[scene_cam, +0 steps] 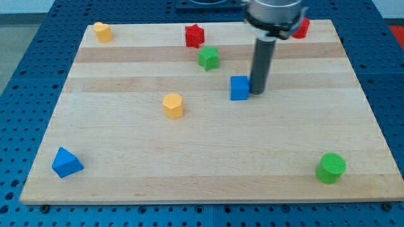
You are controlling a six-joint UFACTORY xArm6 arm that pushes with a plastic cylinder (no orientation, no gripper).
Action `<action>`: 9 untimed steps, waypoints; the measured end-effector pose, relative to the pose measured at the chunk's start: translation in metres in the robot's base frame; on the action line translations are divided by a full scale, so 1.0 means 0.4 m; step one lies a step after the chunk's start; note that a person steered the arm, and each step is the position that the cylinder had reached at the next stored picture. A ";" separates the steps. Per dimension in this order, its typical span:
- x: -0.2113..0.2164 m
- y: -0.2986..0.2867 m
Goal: Move the blue cube to the center left of the board
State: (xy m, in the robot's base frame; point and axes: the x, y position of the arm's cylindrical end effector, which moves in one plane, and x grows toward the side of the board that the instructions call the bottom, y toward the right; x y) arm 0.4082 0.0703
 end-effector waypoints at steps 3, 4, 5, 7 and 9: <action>0.000 -0.317; 0.000 -0.439; 0.000 -0.540; 0.015 -0.651; 0.133 -0.639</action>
State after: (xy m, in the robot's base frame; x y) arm 0.4615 -0.1855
